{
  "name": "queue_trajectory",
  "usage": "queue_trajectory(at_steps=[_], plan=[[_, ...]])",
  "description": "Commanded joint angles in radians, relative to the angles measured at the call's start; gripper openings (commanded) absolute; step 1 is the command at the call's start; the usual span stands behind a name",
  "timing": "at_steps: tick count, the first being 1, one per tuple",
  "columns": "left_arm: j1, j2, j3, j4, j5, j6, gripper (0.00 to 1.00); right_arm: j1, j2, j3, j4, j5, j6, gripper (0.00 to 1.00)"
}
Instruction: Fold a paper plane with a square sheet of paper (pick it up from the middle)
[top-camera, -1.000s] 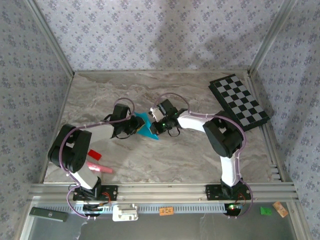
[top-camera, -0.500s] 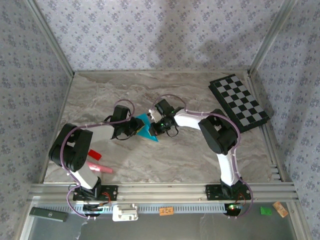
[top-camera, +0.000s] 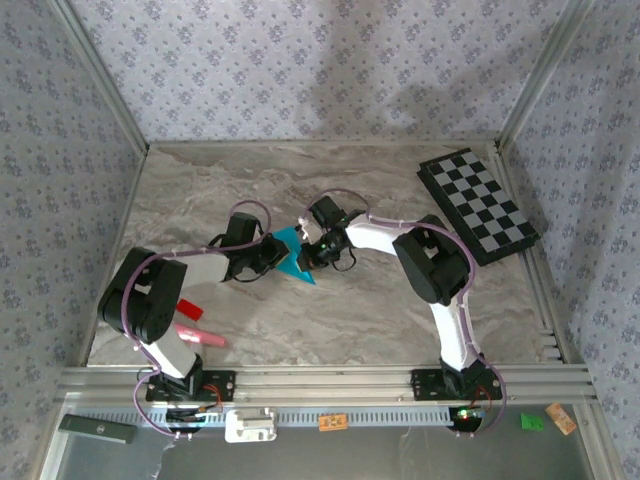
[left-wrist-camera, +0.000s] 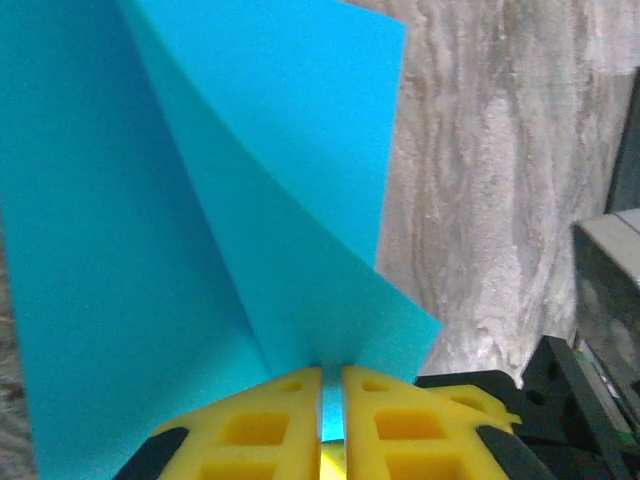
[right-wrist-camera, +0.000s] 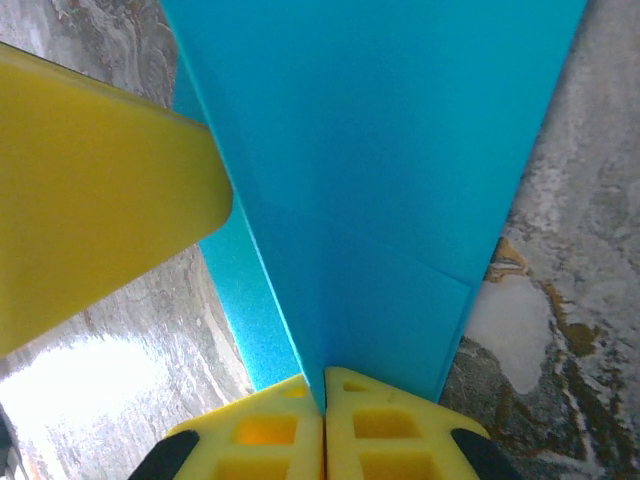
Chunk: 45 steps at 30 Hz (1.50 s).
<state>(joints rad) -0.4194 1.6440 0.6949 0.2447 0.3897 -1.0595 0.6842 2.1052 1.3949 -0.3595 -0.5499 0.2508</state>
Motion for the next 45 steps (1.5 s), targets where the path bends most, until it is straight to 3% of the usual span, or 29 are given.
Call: queue_trajectory(at_steps=[1, 11, 21, 35, 45], plan=[[-0.005, 0.014, -0.01, 0.063, 0.036, -0.004, 0.12, -0.01, 0.038, 0.023, -0.058, -0.03, 0.025, 0.08], [-0.005, 0.058, 0.008, 0.107, 0.071, -0.008, 0.08, -0.027, 0.046, 0.022, -0.055, -0.065, 0.04, 0.09], [0.004, 0.012, -0.044, 0.114, 0.014, -0.02, 0.08, -0.058, 0.043, -0.037, 0.037, -0.128, 0.063, 0.09], [-0.019, 0.06, -0.015, 0.198, 0.076, -0.009, 0.09, -0.073, 0.041, -0.064, 0.085, -0.157, 0.077, 0.09], [-0.021, 0.103, 0.008, 0.213, 0.103, -0.011, 0.09, -0.074, 0.044, -0.069, 0.07, -0.122, 0.068, 0.2]])
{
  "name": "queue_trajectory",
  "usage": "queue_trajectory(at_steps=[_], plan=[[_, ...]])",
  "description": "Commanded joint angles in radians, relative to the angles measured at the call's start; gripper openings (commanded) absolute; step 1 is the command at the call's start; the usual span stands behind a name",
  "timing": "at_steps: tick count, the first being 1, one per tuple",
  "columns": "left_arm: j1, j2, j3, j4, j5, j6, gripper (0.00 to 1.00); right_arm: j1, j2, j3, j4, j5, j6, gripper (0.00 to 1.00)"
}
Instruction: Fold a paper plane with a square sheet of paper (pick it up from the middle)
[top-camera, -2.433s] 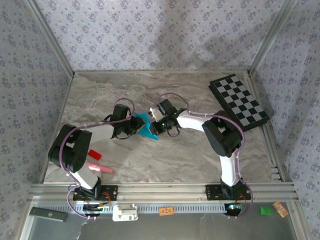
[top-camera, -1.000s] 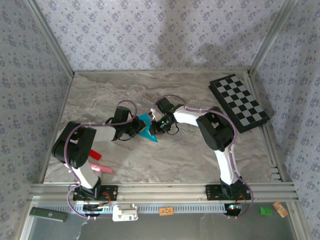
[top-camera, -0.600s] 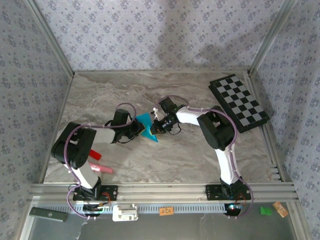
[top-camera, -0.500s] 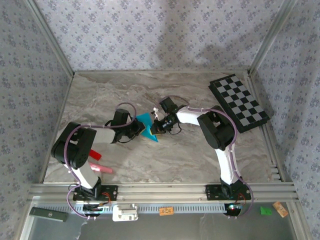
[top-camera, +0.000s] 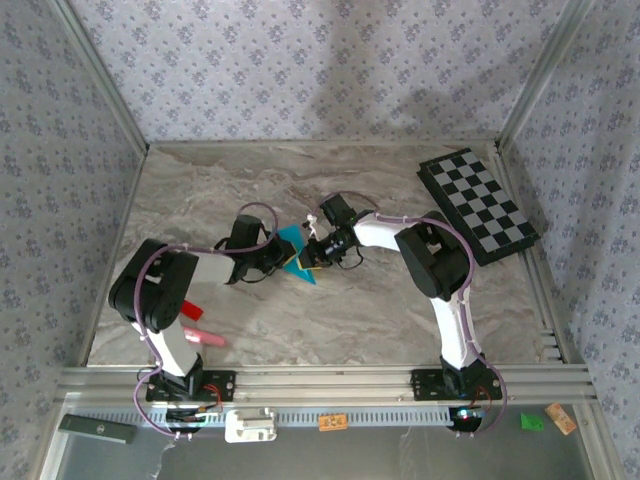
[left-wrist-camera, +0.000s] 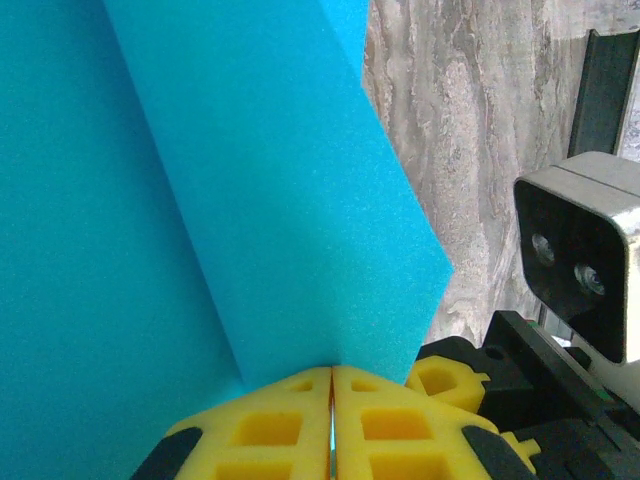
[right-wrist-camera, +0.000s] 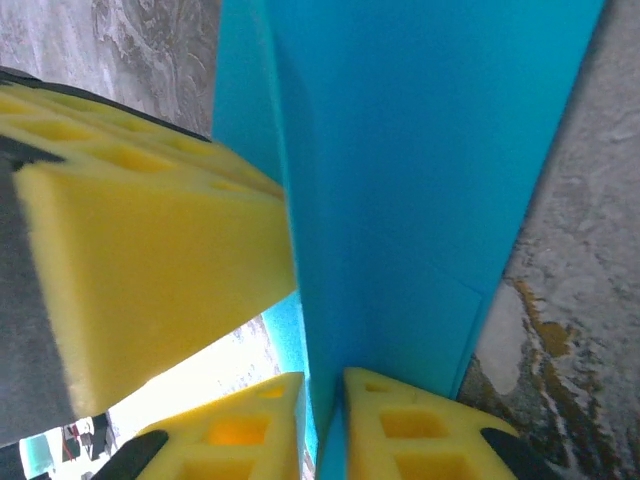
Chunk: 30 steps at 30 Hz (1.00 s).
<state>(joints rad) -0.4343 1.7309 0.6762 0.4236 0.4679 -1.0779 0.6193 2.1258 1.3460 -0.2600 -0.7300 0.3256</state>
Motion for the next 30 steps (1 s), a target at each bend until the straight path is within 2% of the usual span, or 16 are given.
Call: queue_trajectory(at_steps=[1, 5, 11, 20, 30], plan=[[-0.006, 0.016, 0.028, 0.034, 0.025, 0.007, 0.09, -0.009, 0.023, -0.019, -0.032, 0.061, -0.008, 0.2], [-0.006, 0.018, 0.029, 0.028, 0.022, 0.007, 0.09, -0.01, 0.025, -0.018, -0.042, 0.076, -0.01, 0.19], [-0.004, 0.01, 0.028, 0.02, 0.008, 0.001, 0.09, -0.015, 0.028, -0.018, -0.05, 0.074, -0.014, 0.1], [0.011, -0.036, -0.001, 0.05, 0.013, 0.002, 0.09, -0.043, 0.034, -0.029, -0.001, -0.034, 0.018, 0.05], [0.009, 0.019, 0.014, 0.125, 0.076, -0.009, 0.09, -0.061, 0.043, -0.036, 0.031, -0.1, 0.05, 0.02]])
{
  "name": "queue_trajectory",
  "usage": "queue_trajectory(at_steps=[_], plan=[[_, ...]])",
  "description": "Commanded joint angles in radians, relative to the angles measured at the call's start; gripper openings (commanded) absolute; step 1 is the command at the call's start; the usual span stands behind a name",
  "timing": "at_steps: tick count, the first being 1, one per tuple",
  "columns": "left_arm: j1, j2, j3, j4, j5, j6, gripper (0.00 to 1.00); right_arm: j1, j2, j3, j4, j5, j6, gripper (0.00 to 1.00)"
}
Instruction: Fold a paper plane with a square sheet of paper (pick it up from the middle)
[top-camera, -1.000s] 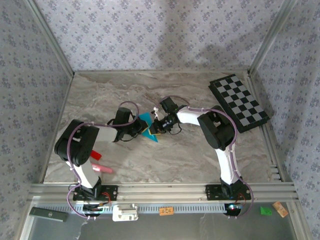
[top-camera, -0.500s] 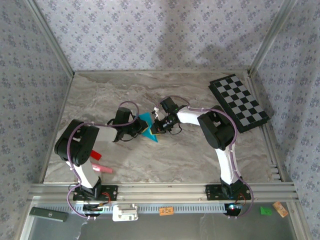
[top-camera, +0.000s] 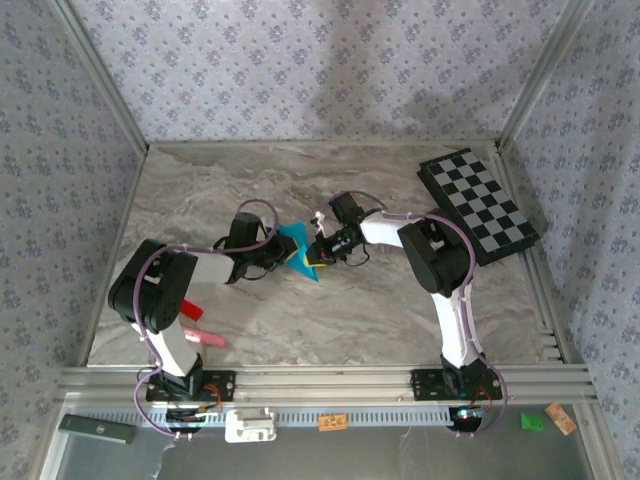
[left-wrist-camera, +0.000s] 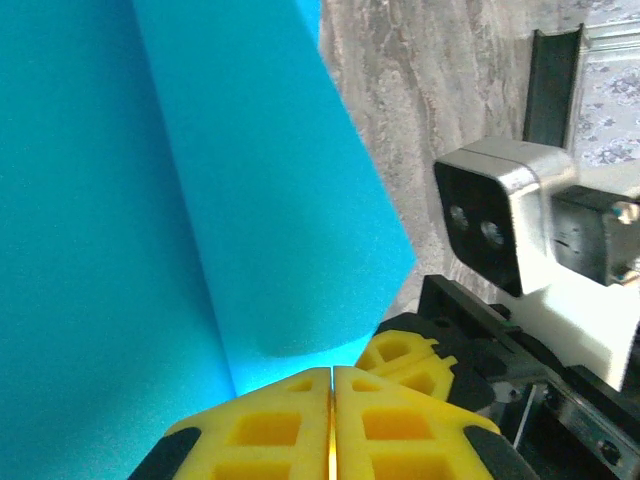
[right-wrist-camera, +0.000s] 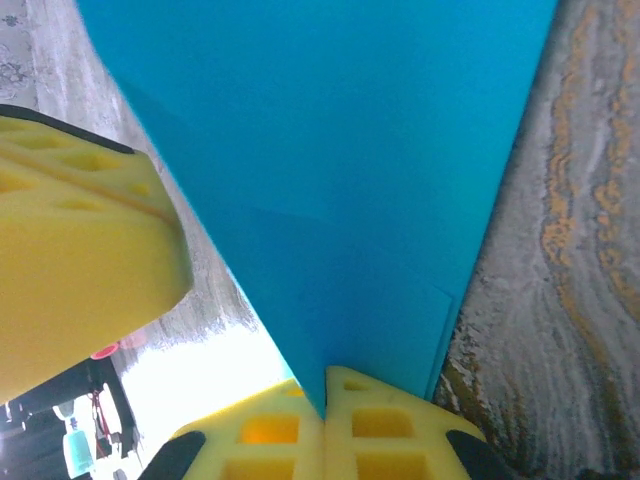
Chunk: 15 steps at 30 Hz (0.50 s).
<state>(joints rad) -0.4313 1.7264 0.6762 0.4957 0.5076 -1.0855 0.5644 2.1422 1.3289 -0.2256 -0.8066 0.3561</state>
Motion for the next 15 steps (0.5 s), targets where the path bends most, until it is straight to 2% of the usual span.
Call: queue_trajectory(at_steps=[1, 15], plan=[[0.006, 0.031, 0.017, 0.056, 0.041, -0.001, 0.09, -0.007, 0.028, -0.02, -0.001, -0.029, 0.023, 0.02], [0.002, 0.111, 0.072, 0.072, 0.063, 0.001, 0.09, -0.015, 0.041, -0.016, -0.021, -0.032, 0.023, 0.04]])
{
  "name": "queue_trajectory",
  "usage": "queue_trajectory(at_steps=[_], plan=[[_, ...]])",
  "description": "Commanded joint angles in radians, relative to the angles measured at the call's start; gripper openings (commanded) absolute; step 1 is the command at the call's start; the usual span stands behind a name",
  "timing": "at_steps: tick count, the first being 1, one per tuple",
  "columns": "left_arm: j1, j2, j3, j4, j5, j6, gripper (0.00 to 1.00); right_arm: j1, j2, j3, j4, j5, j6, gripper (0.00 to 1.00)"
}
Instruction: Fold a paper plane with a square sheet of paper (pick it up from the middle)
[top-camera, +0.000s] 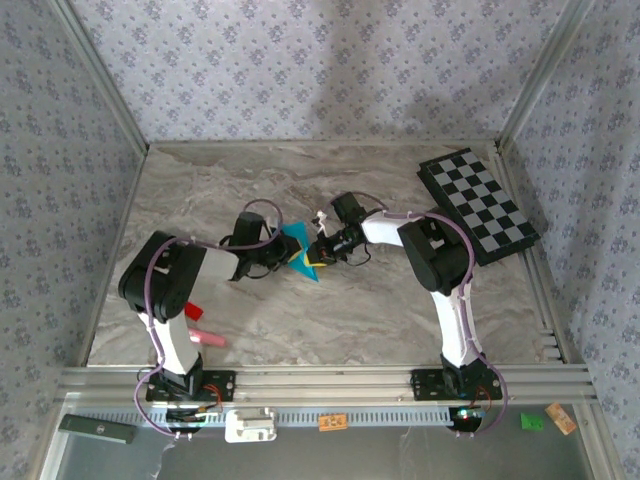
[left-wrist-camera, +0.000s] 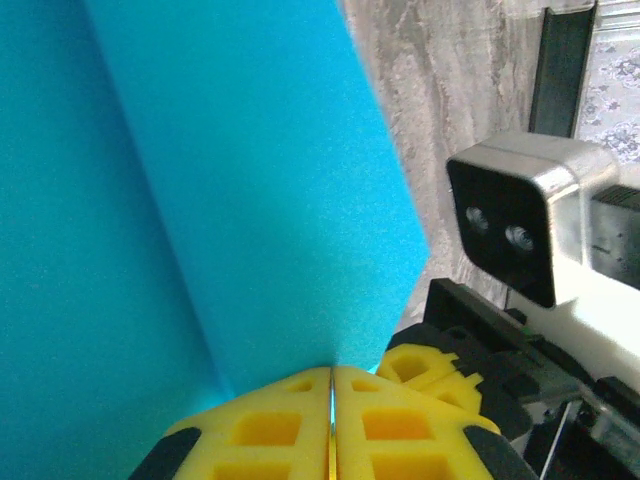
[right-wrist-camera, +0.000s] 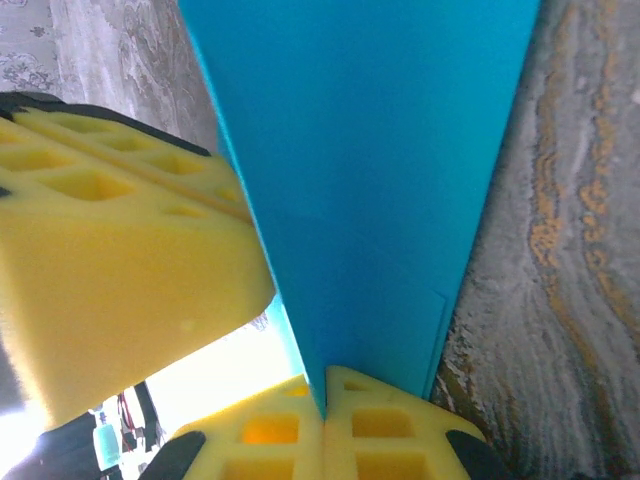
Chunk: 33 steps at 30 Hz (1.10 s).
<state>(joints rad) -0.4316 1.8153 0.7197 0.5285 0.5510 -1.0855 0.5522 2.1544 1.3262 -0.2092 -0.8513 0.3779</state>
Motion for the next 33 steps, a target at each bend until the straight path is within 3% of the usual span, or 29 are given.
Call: queue_trajectory(at_steps=[1, 23, 33], plan=[[0.002, 0.027, 0.032, 0.038, 0.017, 0.001, 0.09, -0.004, 0.028, -0.014, -0.041, 0.015, 0.0, 0.04], [0.004, 0.074, 0.068, -0.02, -0.016, -0.014, 0.09, -0.019, -0.016, 0.001, -0.114, 0.02, -0.043, 0.18], [0.004, 0.082, 0.083, -0.044, -0.019, -0.016, 0.09, -0.02, -0.06, -0.017, -0.157, 0.045, -0.068, 0.19]])
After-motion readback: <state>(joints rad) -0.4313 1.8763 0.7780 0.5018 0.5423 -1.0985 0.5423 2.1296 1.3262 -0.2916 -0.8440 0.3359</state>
